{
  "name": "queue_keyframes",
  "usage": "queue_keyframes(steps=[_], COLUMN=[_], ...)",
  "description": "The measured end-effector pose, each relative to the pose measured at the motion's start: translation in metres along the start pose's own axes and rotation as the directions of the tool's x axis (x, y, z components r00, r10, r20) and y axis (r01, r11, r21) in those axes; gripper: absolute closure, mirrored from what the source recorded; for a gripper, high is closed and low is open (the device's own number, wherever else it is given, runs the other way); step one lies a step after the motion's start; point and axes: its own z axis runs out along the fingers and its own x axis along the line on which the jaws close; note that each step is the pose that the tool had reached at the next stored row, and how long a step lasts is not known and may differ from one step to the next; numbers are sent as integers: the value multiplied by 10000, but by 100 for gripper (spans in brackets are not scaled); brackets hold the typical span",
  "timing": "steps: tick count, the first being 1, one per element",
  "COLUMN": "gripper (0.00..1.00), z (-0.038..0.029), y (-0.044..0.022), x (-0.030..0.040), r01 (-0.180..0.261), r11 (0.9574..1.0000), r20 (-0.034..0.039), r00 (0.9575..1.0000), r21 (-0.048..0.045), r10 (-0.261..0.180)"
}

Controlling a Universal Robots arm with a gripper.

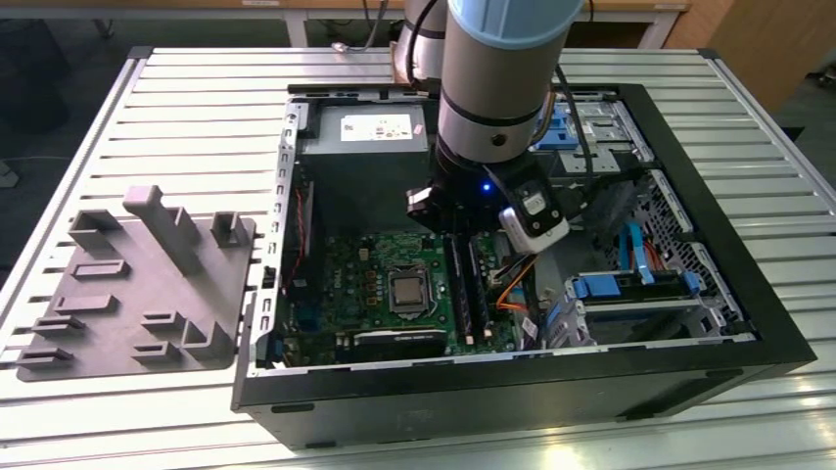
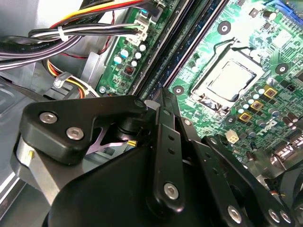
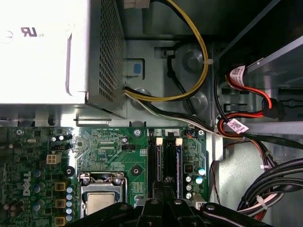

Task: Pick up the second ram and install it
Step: 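Press down the second ram until it locks into place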

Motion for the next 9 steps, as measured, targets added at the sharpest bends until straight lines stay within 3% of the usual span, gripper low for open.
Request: queue_keyframes(steps=[9], gripper=[89], z=[-4], y=[-52], x=[-1], r01=[0], r11=[10000], r20=[0], r00=[10000], r21=[0], r10=[0])
